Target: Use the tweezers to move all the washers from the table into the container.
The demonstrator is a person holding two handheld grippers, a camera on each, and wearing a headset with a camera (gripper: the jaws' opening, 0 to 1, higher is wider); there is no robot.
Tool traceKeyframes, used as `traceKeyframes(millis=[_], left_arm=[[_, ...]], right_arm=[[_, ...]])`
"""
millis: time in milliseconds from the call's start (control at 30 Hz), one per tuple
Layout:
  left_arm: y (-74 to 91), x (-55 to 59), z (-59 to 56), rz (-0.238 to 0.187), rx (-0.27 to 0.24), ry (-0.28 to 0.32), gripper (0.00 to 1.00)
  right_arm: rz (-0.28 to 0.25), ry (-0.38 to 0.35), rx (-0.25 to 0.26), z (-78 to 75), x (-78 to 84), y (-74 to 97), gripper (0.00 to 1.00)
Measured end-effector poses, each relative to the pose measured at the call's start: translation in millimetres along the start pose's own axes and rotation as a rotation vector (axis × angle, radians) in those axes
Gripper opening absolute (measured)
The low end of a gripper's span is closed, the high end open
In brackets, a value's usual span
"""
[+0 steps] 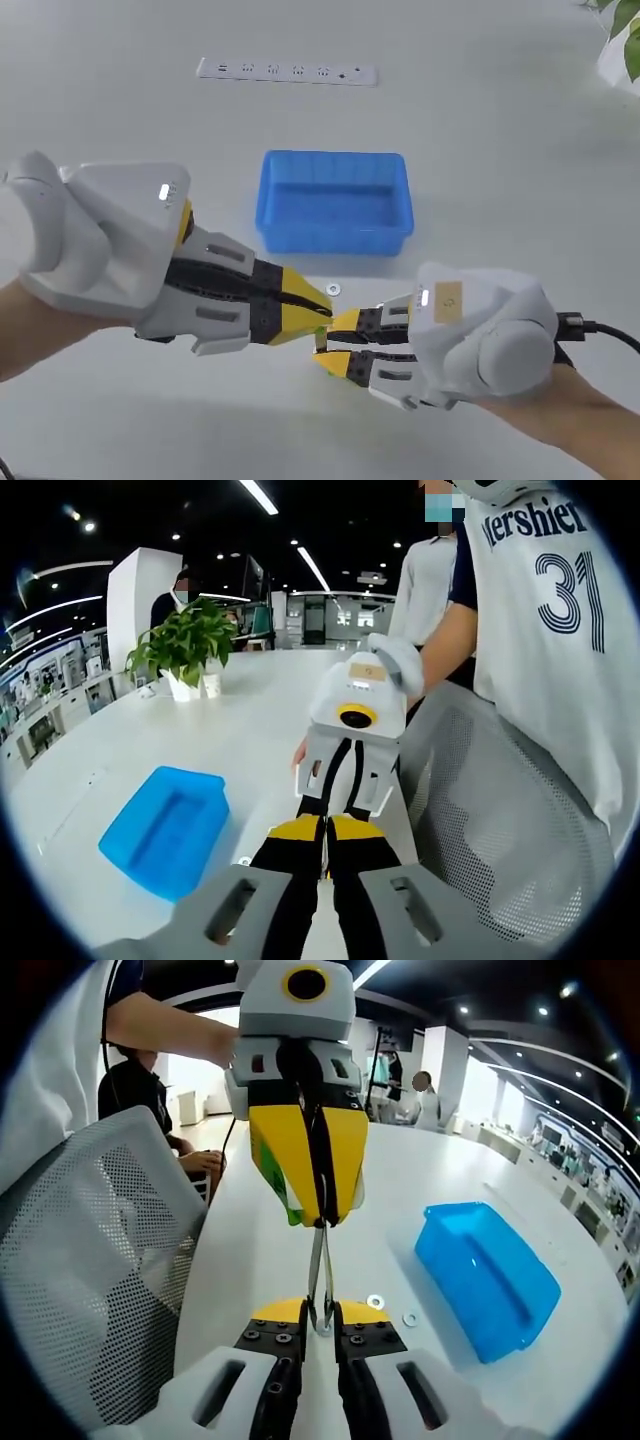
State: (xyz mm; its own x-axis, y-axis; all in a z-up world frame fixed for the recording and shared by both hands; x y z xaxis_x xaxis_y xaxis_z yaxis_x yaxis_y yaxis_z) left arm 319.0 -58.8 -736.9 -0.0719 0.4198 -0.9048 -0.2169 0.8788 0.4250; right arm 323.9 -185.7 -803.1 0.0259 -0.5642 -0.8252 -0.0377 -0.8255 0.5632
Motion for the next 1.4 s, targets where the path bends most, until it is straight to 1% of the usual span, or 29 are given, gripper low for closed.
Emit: traceKeyframes(millis=[400, 567, 767, 833, 1033, 1133, 1400], left_arm=[[0.3, 1.4, 0.1, -0.002, 0.002, 0.011, 0.05], [0.7, 1.9, 0.4, -0.006, 0.000, 0.015, 0.05], [-0.4, 1.4, 0.9, -0.009, 0.009, 0.021, 0.05], [-0.5, 1.3, 0.9, -0.009, 0.011, 0.022, 0.05], [-0.3, 1.5, 0.7, -0.009, 0.017, 0.023, 0.05], [0.1, 1.5, 1.0, -0.006, 0.012, 0.025, 0.05], [0.1, 1.8, 2.5, -0.005, 0.012, 0.027, 0.05]], right_arm=[[0.008, -0.008, -0.019, -1.0, 2.1, -2.1, 0.11], [0.016, -0.001, -0.030, -2.0, 3.3, -2.7, 0.11], [0.024, 0.011, -0.045, -3.1, 3.9, -2.6, 0.11], [0.022, 0.011, -0.049, -3.5, 3.9, -2.6, 0.11], [-0.002, -0.019, -0.083, -7.6, 5.4, -2.2, 0.11], [0.000, -0.006, -0.095, -7.6, 4.9, -3.0, 0.11], [-0.002, -0.010, -0.116, -9.0, 5.4, -4.1, 0.10]])
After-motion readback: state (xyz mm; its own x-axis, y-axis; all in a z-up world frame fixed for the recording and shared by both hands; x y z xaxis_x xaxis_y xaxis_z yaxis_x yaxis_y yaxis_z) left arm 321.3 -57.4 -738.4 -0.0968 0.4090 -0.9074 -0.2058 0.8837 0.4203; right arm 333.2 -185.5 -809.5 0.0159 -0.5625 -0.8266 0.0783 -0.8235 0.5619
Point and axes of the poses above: the centre of the closed fingertips' face, and the gripper's own axes: y roughly backward along the fingers, z roughly to its left, x roughly out of its underside, the point moved 9 cm from there along y, roughly backward along the fingers, and after that the axes turned 5 degrees about -x, right-handed, at the moved point
